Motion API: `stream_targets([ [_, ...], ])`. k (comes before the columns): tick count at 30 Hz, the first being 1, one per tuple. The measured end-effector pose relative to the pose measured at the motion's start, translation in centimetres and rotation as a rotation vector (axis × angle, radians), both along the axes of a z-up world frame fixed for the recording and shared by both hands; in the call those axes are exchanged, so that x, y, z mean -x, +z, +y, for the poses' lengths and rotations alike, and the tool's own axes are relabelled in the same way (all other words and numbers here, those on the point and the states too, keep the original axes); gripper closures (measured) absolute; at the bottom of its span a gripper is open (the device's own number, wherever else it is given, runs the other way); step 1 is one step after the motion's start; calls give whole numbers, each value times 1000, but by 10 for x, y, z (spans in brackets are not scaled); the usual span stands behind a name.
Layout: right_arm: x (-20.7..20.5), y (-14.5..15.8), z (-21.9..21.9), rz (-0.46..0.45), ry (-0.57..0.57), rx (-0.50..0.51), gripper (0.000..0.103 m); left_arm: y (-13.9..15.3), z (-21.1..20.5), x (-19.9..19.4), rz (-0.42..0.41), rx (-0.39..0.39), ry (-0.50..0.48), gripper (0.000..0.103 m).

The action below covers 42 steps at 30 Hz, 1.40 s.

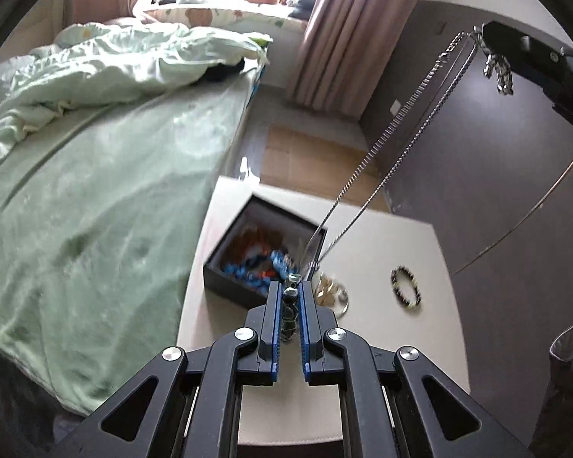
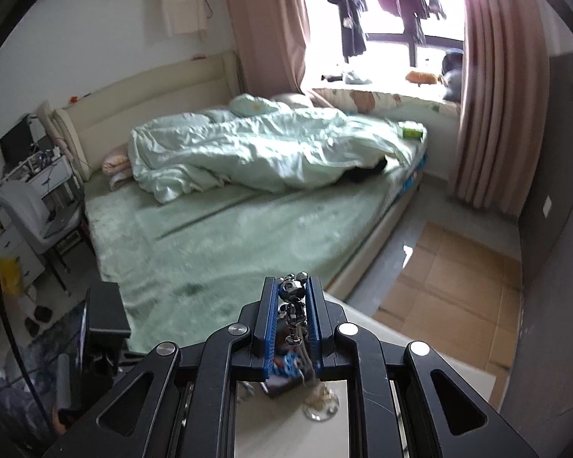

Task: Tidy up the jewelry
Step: 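Lift the silver chain necklace up with the right gripper, then lower the necklace into the black box and open the right gripper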

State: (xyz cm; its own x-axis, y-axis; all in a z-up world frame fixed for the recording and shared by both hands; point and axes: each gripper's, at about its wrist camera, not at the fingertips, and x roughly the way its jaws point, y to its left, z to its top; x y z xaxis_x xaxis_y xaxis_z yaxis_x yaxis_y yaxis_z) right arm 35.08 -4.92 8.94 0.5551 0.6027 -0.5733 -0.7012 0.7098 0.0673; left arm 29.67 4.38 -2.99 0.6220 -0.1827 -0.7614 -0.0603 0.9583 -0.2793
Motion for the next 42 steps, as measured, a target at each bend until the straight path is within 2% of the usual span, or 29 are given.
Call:
stream_targets([
  [12, -1, 56, 28, -93, 9, -30, 88, 21, 14, -26, -44, 37, 7, 95],
  [22, -13, 68, 39, -102, 2, -47, 87, 14, 18, -46, -35, 77, -6, 95],
  [29, -29, 23, 44, -16, 1, -15, 88, -10, 20, -59, 3, 120, -17, 95],
  [36, -48, -33, 40, 131, -10, -25, 88, -35, 22, -72, 36, 154, -16, 95],
  [39, -54, -60, 38, 205, -8, -34, 87, -44, 24, -76, 49, 194, -16, 95],
  [42, -58, -81, 36, 272, -22, -45, 87, -57, 27, -82, 111, 222, -6, 94],
])
